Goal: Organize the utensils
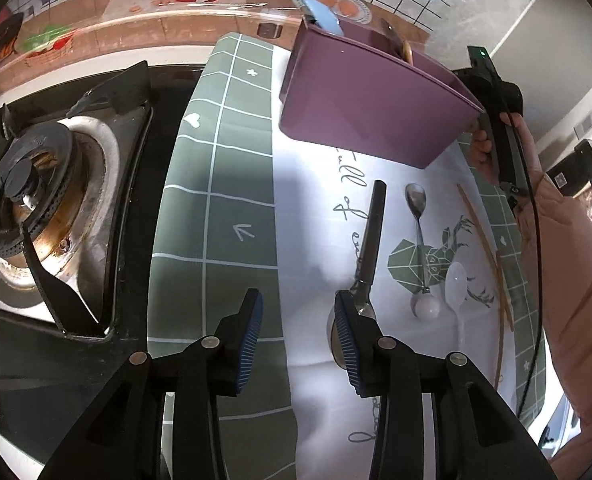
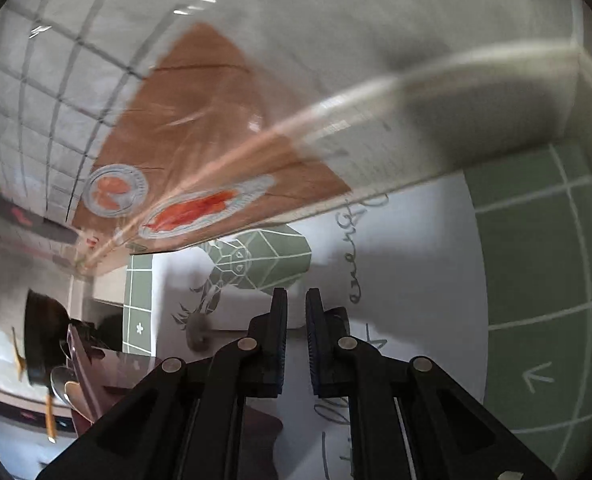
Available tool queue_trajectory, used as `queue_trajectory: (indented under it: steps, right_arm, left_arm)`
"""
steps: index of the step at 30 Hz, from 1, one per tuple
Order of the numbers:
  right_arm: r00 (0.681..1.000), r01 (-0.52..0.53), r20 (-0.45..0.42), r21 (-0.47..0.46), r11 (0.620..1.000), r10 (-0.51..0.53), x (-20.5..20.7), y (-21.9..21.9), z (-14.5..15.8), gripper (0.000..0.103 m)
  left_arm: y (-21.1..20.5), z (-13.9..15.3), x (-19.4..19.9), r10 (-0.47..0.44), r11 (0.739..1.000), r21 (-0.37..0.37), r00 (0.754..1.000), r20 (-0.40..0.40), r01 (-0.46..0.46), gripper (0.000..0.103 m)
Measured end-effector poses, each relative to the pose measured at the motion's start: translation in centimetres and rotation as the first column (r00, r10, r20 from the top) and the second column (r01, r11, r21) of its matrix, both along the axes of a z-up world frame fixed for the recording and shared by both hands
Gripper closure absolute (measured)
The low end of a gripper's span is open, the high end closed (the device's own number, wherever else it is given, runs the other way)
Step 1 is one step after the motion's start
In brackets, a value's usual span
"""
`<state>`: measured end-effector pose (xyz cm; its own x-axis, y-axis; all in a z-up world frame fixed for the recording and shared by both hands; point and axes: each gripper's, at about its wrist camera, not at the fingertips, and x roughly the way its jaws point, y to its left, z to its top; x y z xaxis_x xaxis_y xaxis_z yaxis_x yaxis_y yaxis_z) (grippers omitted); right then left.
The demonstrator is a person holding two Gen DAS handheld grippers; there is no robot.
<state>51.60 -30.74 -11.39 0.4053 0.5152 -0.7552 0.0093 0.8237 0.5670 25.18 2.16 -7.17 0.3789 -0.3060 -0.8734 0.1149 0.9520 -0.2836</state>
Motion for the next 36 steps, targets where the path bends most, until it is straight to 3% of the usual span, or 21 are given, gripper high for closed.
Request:
queue_trajectory:
  steps: [4, 10, 18, 20, 23, 24, 27, 28, 30, 32, 36]
  right_arm:
    - [1.000, 0.019, -0.023, -0.016, 1.000, -0.020, -1.1, -0.2, 0.0, 0.102]
    - [0.998, 0.025, -0.048, -0.108, 0.994, -0.031, -5.2, -0.3, 0.1, 0.103]
    - [0.996, 0.013, -0.082, -0.158, 0.987, -0.026, -15.2, -0.5, -0.1, 0.103]
    - [0.999, -0.011, -0.040, -0.230, 0.973, 0.002, -17.0, 0.2, 0.5, 0.097]
    - [0.989, -0.027, 0.122, -0.423, 0.906, 0.086, -18.4, 2.1, 2.9, 0.096]
    - [0.975, -0.028, 0.178, -0.491, 0.871, 0.132, -18.4, 2.8, 3.6, 0.090]
    - [0.923, -0.064, 0.251, -0.647, 0.760, 0.292, -17.1, 4.6, 3.9, 0.052]
    - [0.904, -0.086, 0.250, -0.688, 0.721, 0.347, -16.4, 4.8, 3.7, 0.049]
    - [0.890, -0.114, 0.225, -0.733, 0.671, 0.397, -15.0, 5.1, 3.0, 0.049]
    - [0.877, -0.157, 0.207, -0.728, 0.667, 0.433, -13.9, 5.0, 2.6, 0.052]
    - [0.831, -0.212, 0.190, -0.761, 0.613, 0.523, -12.5, 6.0, 1.7, 0.053]
  left_arm:
    - [-0.1, -0.2, 0.1, -0.007, 1.000, -0.004, 1.000, -0.004, 0.007, 0.063]
    - [-1.2, 0.0, -0.5, -0.057, 0.998, -0.017, 0.998, 0.005, 0.057, 0.062]
    - [-2.1, 0.6, -1.8, -0.121, 0.992, -0.032, 0.992, 0.026, 0.122, 0.059]
    - [-2.3, 0.5, -2.0, -0.132, 0.991, -0.036, 0.991, 0.024, 0.133, 0.059]
    - [-2.5, 0.6, -2.1, -0.142, 0.989, -0.031, 0.989, 0.028, 0.143, 0.059]
    - [-2.5, 0.6, -2.1, -0.143, 0.989, -0.033, 0.989, 0.030, 0.144, 0.058]
    - [-2.2, 0.5, -2.1, -0.131, 0.991, -0.027, 0.991, 0.025, 0.131, 0.057]
    - [-2.0, 0.5, -1.9, -0.123, 0.992, -0.024, 0.992, 0.020, 0.124, 0.056]
    - [-1.5, 0.4, -1.5, -0.105, 0.994, -0.017, 0.994, 0.007, 0.105, 0.056]
    - [-1.1, 0.3, -1.0, -0.087, 0.996, -0.010, 0.996, -0.006, 0.087, 0.056]
    - [-0.7, 0.4, -0.3, -0.060, 0.998, -0.004, 0.998, -0.013, 0.060, 0.056]
